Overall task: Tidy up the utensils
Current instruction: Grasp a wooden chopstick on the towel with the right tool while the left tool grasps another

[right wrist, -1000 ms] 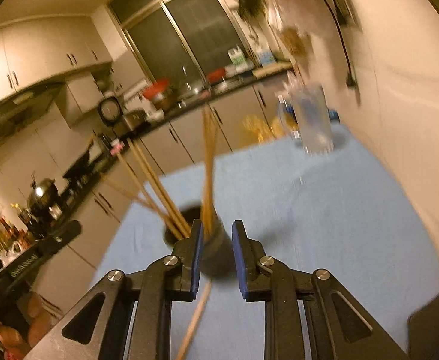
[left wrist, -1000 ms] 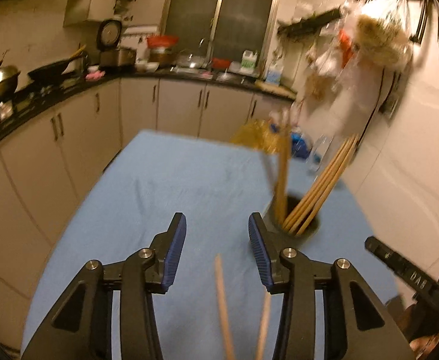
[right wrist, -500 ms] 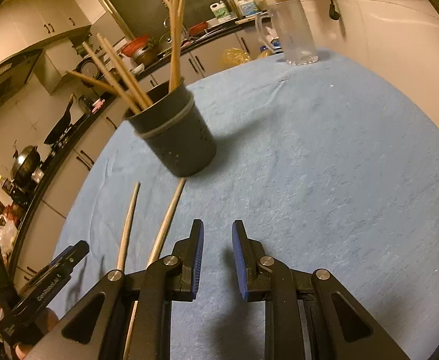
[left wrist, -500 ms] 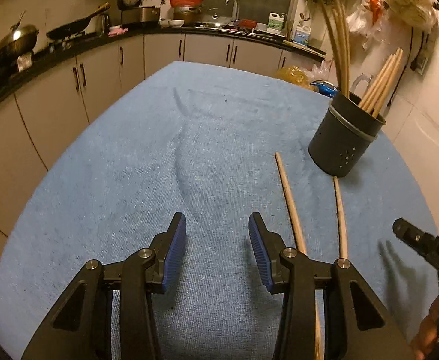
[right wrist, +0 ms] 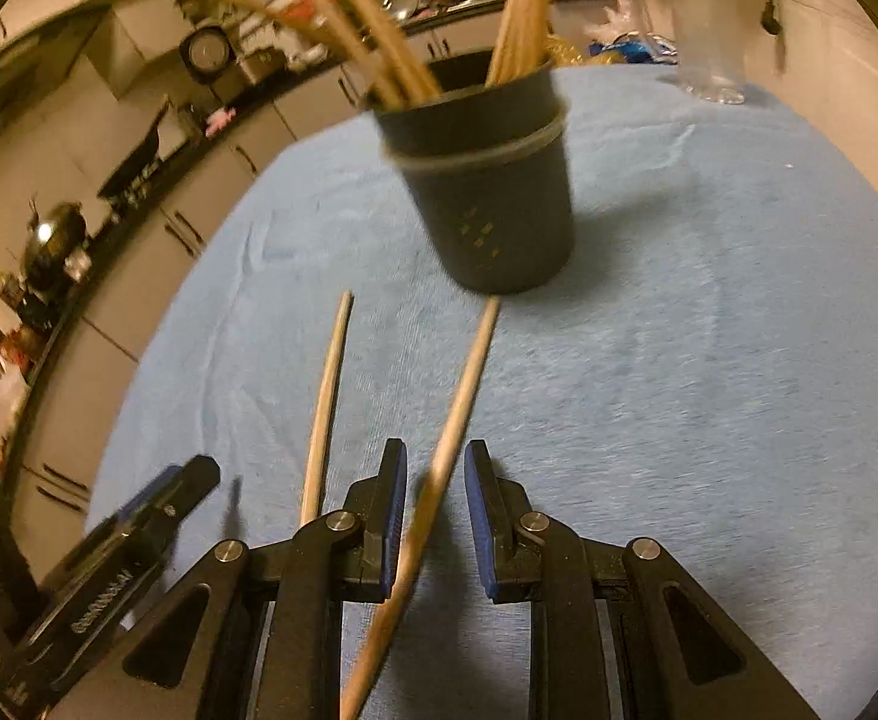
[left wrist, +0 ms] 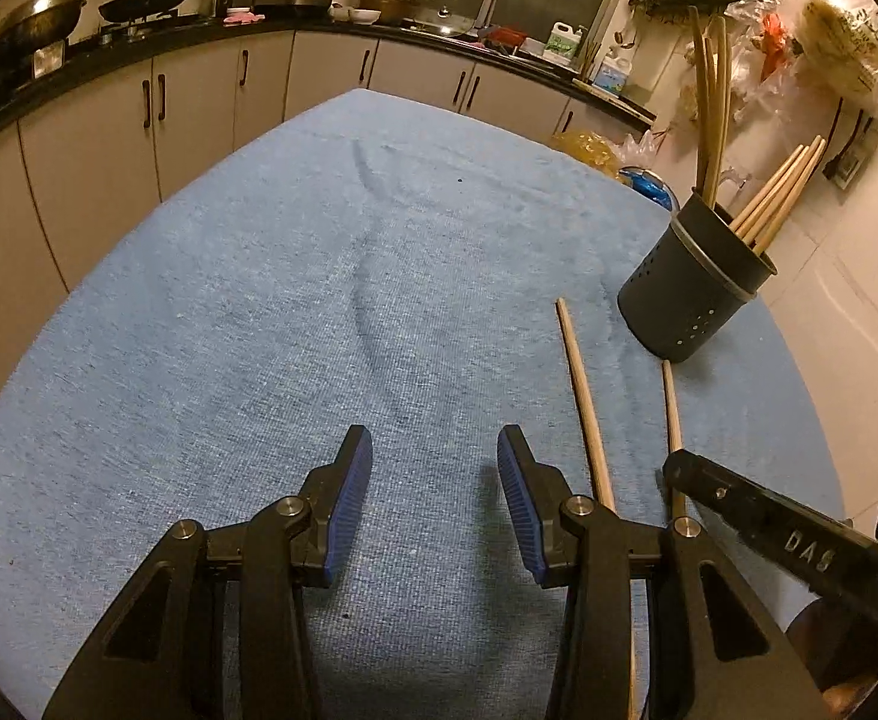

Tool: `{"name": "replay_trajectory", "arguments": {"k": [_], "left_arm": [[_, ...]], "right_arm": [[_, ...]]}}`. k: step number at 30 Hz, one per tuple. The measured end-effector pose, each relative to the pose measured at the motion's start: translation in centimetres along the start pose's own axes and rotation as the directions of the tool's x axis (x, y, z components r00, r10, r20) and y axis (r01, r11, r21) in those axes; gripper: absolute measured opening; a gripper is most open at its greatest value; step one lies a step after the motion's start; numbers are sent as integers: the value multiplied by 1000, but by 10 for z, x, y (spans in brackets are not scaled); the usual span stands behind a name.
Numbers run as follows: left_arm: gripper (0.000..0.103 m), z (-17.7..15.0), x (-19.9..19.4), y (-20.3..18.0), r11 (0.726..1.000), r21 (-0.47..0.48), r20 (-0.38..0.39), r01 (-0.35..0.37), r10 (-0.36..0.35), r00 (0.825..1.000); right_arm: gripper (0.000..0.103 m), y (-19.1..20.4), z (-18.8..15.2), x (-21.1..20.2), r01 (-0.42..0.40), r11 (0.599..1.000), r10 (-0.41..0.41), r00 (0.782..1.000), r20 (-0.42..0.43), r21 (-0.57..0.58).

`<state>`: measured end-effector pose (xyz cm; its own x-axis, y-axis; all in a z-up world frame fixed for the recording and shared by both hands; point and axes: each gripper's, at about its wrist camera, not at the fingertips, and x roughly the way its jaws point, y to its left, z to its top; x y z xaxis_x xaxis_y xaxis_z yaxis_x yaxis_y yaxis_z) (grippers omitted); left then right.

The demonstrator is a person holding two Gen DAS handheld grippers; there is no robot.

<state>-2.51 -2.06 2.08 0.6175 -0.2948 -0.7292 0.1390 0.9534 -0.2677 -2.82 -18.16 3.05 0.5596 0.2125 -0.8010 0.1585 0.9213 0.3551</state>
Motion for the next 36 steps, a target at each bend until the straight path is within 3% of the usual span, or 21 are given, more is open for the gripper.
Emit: {"name": "replay_trajectory", "arguments": {"k": [2, 3, 4, 13, 22, 29, 36], "left_arm": [[42, 0, 0, -1, 1000, 0, -1, 7, -7, 1000], [42, 1, 1, -1, 1000, 1, -1, 8, -8, 1000], [42, 0, 1, -2, 1000, 1, -1, 10, -10, 1000], [42, 2, 0, 0, 1000, -1, -4, 18, -18, 1000], [42, 2, 2, -1, 1000, 3, -5, 13, -13, 1000], [42, 2, 3, -2, 1000, 6, -8, 15, -15, 1000], [42, 2, 3, -3, 1000, 8, -9, 13, -13, 1000]], "right_arm": [[21, 4, -1, -1, 6, 999, -6, 1000, -4, -40], [13, 5, -2, -1, 3, 998, -4, 1000, -15, -64], [11, 6, -1, -1, 10, 997, -12, 1000, -25, -82], [11, -25, -1, -24, 74, 951, -109, 989, -99, -301], [18, -45, 24, -17, 86, 983, -100, 992, -78, -162], [18, -55, 34, -16, 125, 985, -133, 989, -60, -121], [18, -56, 30, -6, 114, 985, -124, 990, -71, -128]]}}
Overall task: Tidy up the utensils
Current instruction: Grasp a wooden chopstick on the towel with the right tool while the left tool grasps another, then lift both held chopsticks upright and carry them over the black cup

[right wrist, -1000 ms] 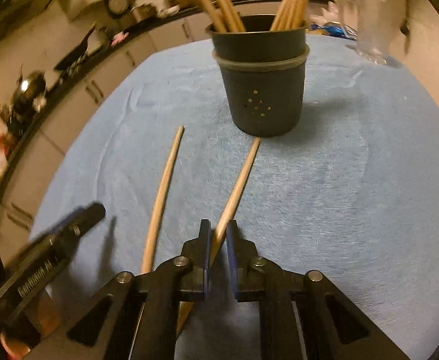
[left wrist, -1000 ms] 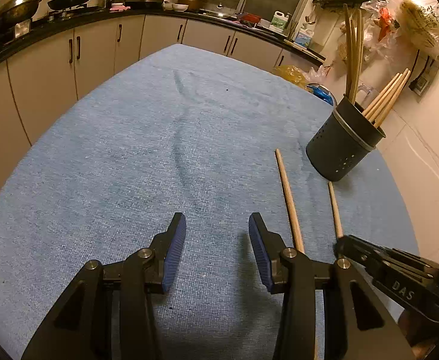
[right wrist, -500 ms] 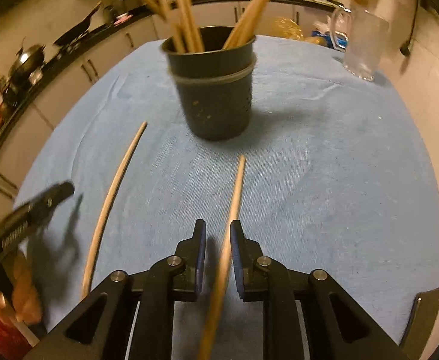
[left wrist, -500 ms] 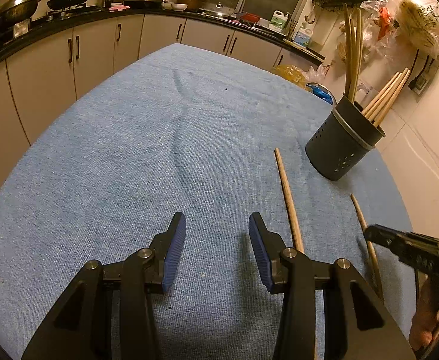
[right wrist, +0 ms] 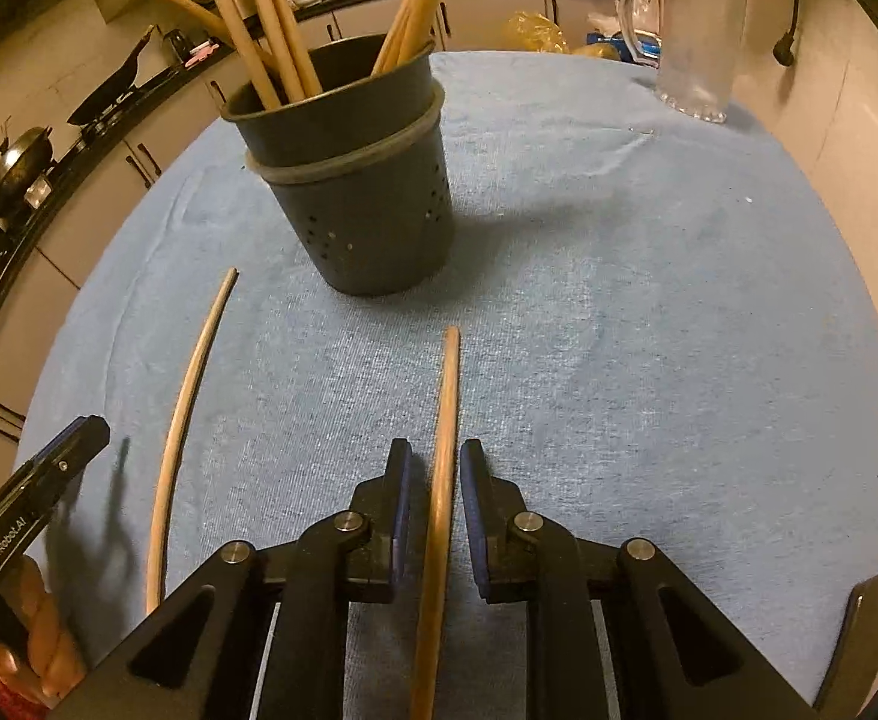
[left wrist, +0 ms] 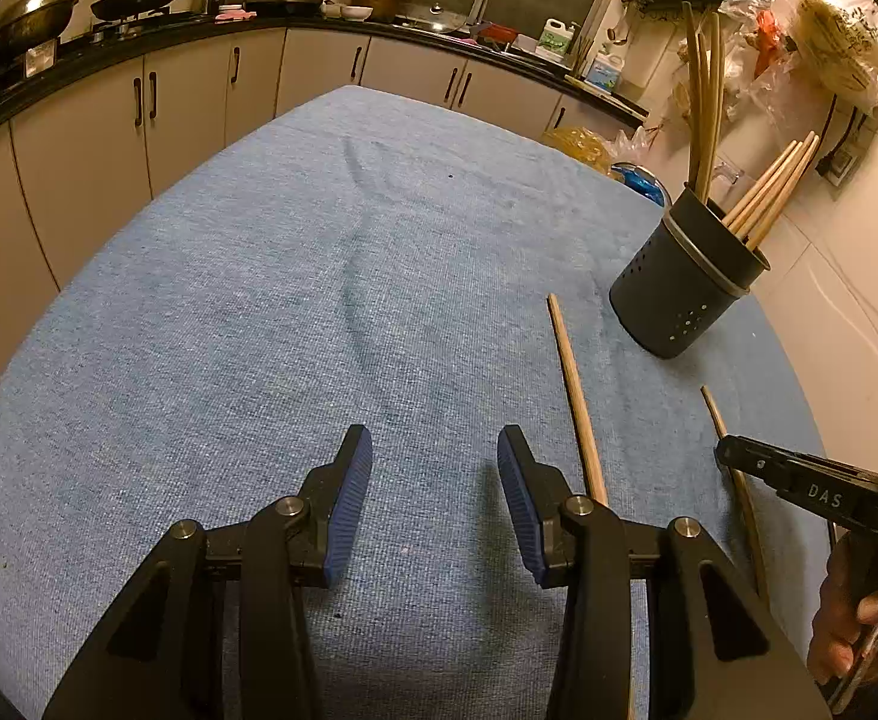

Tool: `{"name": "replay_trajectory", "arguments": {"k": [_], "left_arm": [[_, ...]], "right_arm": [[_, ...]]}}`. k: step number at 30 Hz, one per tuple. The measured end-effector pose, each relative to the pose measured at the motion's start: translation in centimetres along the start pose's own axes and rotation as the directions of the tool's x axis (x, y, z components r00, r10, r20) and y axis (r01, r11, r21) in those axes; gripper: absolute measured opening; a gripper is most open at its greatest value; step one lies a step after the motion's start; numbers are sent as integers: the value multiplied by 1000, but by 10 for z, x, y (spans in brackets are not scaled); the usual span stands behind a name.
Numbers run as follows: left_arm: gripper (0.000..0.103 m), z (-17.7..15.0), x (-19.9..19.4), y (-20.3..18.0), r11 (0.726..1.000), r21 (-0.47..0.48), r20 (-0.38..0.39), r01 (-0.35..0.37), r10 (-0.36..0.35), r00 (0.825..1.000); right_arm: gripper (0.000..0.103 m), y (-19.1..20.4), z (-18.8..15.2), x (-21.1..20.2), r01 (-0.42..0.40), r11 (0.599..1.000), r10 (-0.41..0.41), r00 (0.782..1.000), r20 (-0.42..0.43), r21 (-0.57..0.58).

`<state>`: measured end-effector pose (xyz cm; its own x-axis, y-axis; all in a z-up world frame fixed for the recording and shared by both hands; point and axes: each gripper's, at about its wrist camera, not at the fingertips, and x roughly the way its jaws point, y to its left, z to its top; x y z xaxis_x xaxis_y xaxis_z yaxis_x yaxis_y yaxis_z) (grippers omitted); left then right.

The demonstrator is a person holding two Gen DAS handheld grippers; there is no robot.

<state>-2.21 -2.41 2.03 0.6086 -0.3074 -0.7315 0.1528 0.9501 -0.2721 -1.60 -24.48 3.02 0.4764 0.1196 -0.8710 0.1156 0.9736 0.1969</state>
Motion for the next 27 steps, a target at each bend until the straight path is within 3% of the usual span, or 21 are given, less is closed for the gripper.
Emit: {"name": "replay_trajectory", "arguments": {"k": [1, 2, 6, 14, 18, 23, 27], "left_arm": [[42, 0, 0, 0, 1000, 2, 0, -3, 3, 1000], [42, 0, 0, -1, 1000, 7, -1, -8, 8, 1000], [42, 0, 2, -10, 999, 45, -20, -25, 26, 999], [42, 23, 21, -54, 991, 115, -158, 69, -50, 986], [42, 39, 43, -81, 985, 169, -199, 19, 15, 980], [23, 51, 74, -100, 981, 194, -263, -11, 63, 963], [6, 58, 82, -105, 976, 209, -247, -54, 106, 963]], "right_arm": [[17, -1, 1, 1, 1, 1000, -1, 1000, 3, -3], [7, -1, 1, 2, -5, 1000, 5, 1000, 6, -2], [7, -5, -3, -2, -54, 998, 53, 998, 19, 17], [7, -12, -11, -32, -159, 987, 153, 981, 119, 38], [7, -17, -13, -39, -191, 980, 182, 973, 143, 53], [7, -24, -13, -47, -220, 974, 207, 964, 169, 62], [7, -27, -15, -52, -235, 970, 221, 958, 183, 59]]}}
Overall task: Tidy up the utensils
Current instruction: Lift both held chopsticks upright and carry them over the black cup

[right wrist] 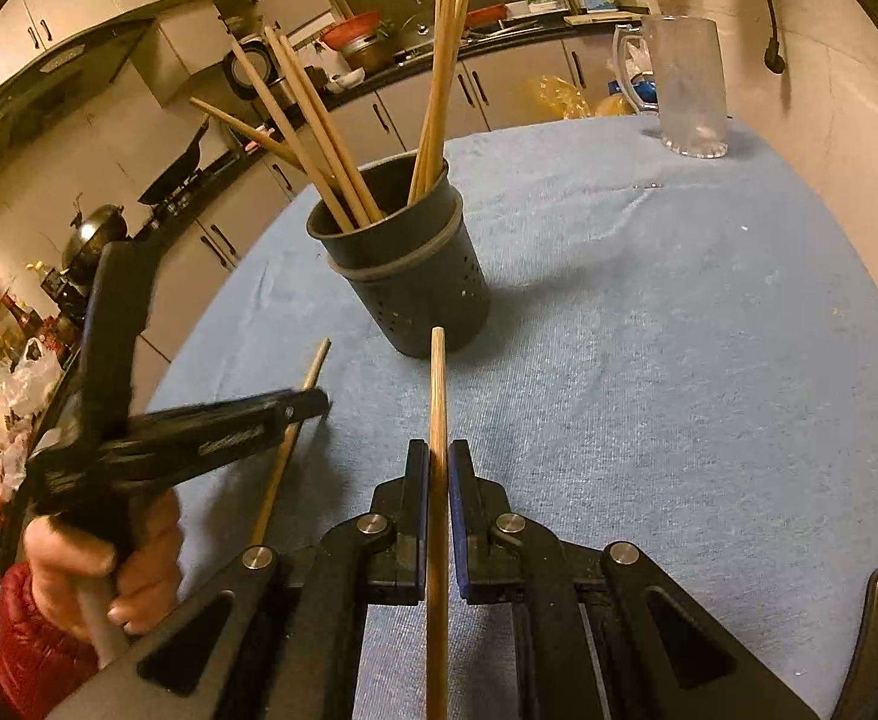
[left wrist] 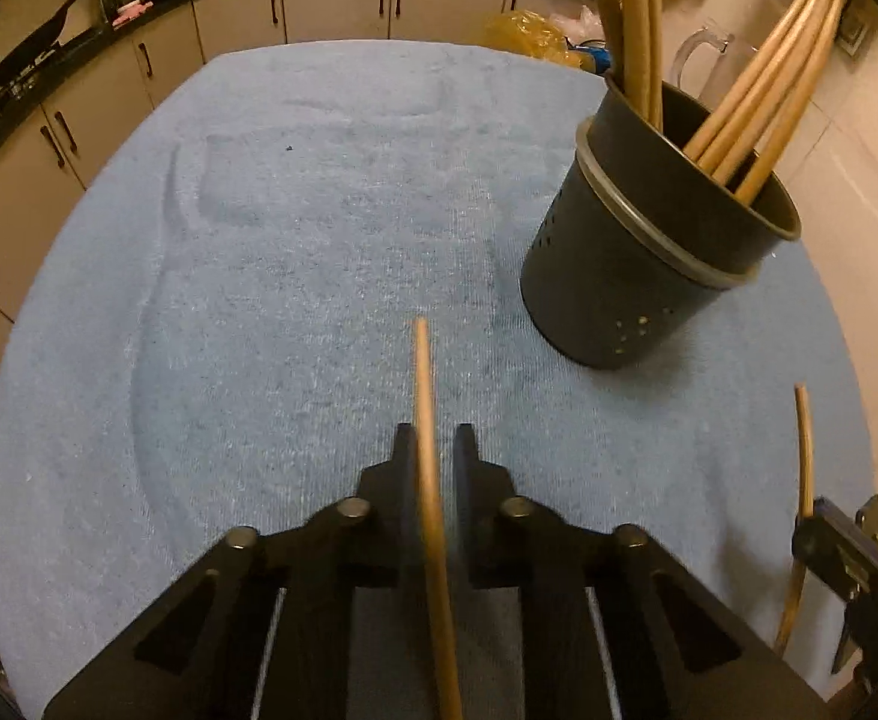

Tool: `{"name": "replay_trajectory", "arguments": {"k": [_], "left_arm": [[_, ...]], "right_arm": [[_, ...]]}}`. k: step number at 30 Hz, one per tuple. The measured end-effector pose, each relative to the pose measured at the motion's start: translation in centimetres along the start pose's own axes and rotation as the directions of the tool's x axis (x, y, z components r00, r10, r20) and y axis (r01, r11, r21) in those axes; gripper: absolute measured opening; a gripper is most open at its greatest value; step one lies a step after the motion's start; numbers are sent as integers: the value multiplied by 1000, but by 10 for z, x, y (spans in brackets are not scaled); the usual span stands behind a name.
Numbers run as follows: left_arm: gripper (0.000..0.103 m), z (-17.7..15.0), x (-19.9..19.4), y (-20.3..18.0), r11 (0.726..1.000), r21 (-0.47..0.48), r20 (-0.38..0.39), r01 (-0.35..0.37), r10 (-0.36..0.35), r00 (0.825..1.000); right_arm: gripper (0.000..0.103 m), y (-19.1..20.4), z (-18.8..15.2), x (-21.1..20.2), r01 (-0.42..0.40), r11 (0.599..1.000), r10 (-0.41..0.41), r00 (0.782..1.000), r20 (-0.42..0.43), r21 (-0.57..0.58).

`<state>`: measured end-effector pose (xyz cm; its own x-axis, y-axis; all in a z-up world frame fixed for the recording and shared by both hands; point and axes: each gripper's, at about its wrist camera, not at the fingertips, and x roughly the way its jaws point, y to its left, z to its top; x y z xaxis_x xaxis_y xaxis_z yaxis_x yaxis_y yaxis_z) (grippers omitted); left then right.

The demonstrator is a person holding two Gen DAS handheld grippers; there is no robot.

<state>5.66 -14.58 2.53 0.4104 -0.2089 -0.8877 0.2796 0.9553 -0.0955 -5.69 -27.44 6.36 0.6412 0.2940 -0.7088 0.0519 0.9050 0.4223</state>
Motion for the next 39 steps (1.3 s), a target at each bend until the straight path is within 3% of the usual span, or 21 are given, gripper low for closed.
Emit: {"name": "replay_trajectory", "arguments": {"k": [5, 10, 17, 27, 39], "left_arm": [[6, -7, -5, 9, 999, -12, 21, 43, -43, 999], [6, -22, -48, 21, 996, -14, 139, 85, -82, 987], [6, -41, -120, 31, 991, -12, 312, 130, -120, 942], [6, -58, -162, 34, 985, 6, 386, 170, -160, 908], [6, -61, -174, 26, 984, 9, 409, 180, -168, 897]], "right_arm": [[7, 2, -2, -4, -15, 1000, 15, 1000, 13, 0], [7, 10, -1, -16, -32, 999, 33, 998, 50, -17], [7, 34, -2, -41, -64, 997, 71, 987, 147, -54], [7, 56, -7, -69, -62, 994, 81, 969, 235, -87], [7, 58, -5, -83, -48, 995, 71, 955, 286, -87]]}}
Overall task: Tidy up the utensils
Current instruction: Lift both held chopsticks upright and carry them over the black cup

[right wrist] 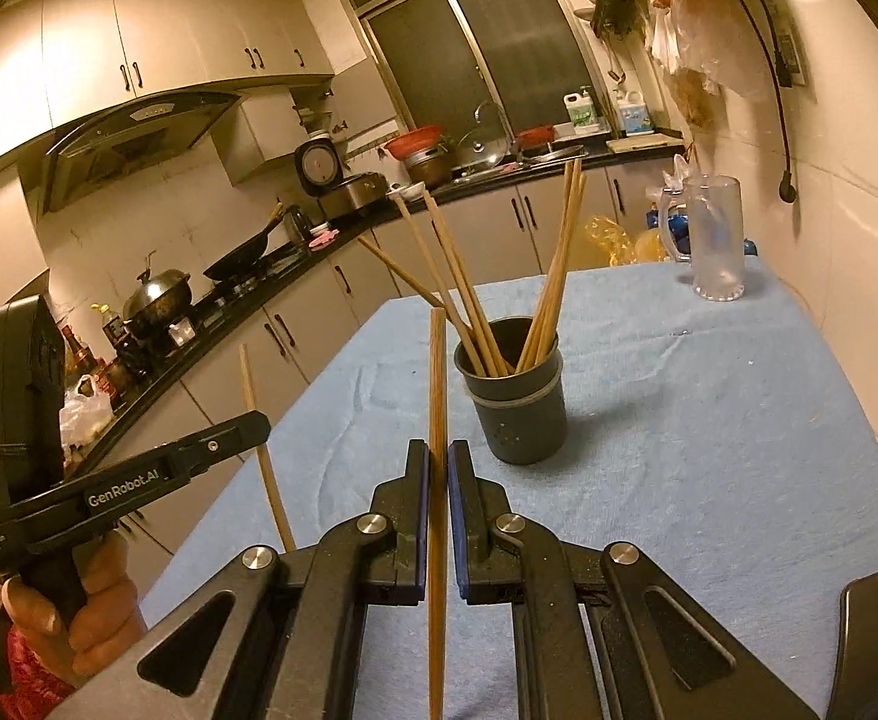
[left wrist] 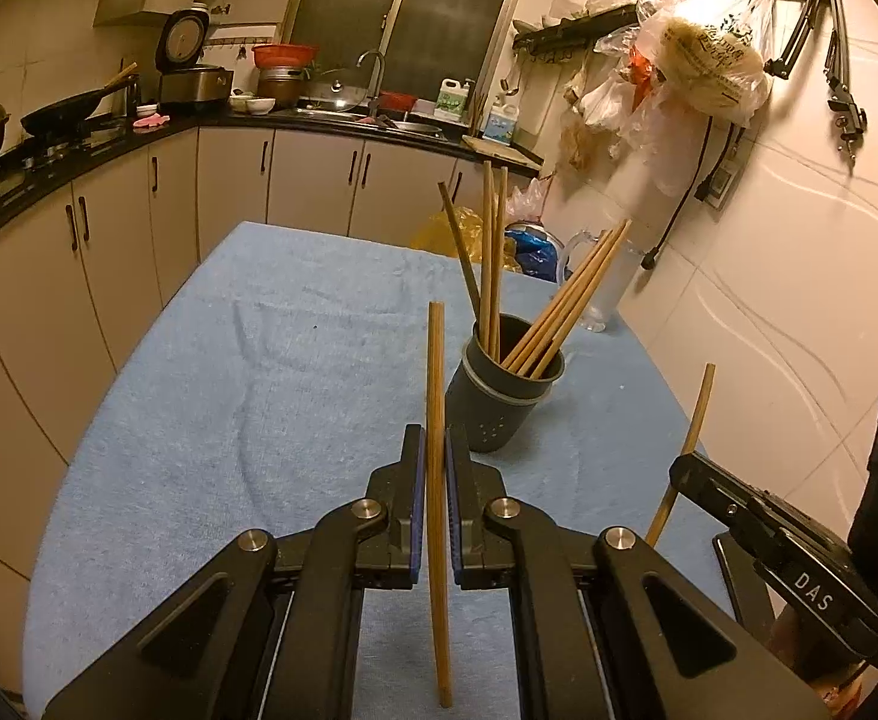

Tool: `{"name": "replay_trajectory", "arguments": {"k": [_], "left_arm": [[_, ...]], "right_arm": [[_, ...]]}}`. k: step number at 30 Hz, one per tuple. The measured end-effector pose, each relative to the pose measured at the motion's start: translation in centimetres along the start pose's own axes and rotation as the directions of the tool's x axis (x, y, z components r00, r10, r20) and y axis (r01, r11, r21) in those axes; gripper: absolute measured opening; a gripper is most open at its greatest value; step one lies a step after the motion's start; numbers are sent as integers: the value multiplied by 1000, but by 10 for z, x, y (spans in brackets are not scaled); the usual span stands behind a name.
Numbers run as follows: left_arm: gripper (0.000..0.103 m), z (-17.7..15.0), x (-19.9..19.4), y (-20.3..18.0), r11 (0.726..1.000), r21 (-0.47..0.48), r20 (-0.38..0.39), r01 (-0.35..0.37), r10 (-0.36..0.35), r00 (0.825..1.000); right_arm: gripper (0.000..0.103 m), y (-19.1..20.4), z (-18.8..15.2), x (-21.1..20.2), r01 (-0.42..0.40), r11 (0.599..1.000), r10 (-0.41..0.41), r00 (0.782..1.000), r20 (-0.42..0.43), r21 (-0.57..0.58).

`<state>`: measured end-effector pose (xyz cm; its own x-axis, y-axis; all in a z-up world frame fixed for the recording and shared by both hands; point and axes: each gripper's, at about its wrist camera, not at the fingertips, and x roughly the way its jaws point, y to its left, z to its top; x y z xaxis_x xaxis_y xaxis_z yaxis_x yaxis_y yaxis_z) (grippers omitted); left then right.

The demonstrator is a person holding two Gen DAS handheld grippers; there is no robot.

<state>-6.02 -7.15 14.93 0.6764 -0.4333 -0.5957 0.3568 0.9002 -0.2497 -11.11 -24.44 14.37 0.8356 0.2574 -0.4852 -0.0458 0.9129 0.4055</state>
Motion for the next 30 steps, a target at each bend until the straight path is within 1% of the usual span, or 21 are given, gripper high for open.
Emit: {"name": "replay_trajectory", "arguments": {"k": [12, 30], "left_arm": [[6, 5, -8, -8, 1000, 16, 19, 0, 0, 1000], [6, 17, -12, -16, 999, 36, 33, 0, -1, 999]], "right_arm": [[7, -2, 3, -8, -3, 1000, 3, 1000, 24, 17], [7, -6, 21, -20, 5, 1000, -7, 997, 75, 21]]}}
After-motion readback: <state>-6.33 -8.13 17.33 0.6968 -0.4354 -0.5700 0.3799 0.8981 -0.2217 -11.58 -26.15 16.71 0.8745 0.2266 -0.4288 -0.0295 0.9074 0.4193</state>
